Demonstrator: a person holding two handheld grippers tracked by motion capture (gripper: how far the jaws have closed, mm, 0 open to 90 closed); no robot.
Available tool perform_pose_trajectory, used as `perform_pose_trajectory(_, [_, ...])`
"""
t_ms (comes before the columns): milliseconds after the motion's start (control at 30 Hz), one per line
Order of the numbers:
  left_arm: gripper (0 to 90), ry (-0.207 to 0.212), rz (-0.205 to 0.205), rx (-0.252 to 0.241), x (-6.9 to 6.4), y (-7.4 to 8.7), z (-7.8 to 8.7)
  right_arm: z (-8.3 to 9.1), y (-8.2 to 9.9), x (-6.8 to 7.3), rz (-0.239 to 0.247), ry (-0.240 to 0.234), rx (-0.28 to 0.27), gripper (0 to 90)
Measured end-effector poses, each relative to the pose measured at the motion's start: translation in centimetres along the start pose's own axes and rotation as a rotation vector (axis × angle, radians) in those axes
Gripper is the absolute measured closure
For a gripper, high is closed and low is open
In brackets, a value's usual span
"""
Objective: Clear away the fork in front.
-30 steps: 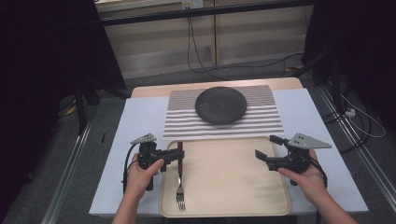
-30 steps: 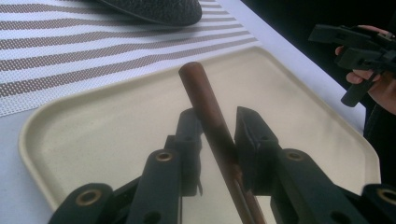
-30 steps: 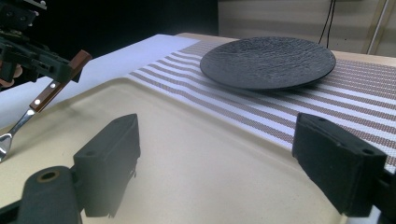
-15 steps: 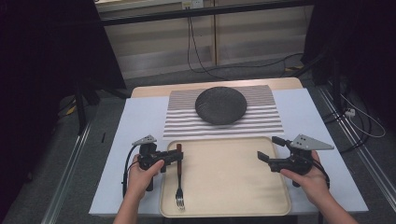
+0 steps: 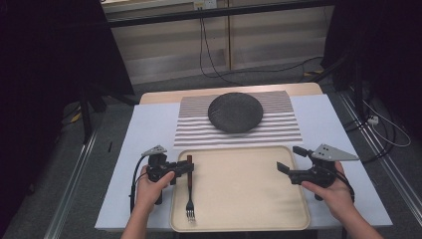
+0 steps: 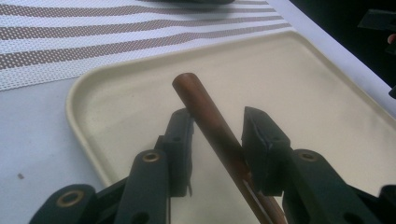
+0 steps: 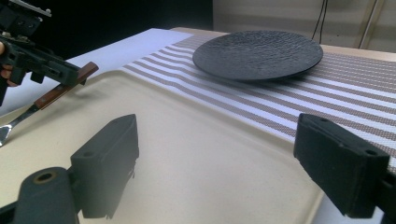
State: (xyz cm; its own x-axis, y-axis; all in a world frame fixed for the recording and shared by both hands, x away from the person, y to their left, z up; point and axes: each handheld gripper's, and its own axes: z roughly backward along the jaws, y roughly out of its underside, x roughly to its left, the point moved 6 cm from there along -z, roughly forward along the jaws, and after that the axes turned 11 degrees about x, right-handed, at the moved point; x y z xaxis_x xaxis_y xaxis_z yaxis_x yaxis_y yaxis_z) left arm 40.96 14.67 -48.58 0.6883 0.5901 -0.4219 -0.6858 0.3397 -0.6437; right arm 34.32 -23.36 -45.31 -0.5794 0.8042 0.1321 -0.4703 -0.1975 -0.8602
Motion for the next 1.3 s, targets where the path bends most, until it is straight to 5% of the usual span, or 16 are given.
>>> perform_pose_trajectory(700, [54.7,-0.045,0.004,-0.022,0.3,0.0,0.5,-0.2,0.3,-0.1,-0.006,0.000,0.016,14.0])
perform_pose_trajectory(1300, [31.8,-0.109,-0.091,-0.075,-1.1,0.3,3.3,0.9,1.3,-0.3,-0.007,0.003,0.042,14.0])
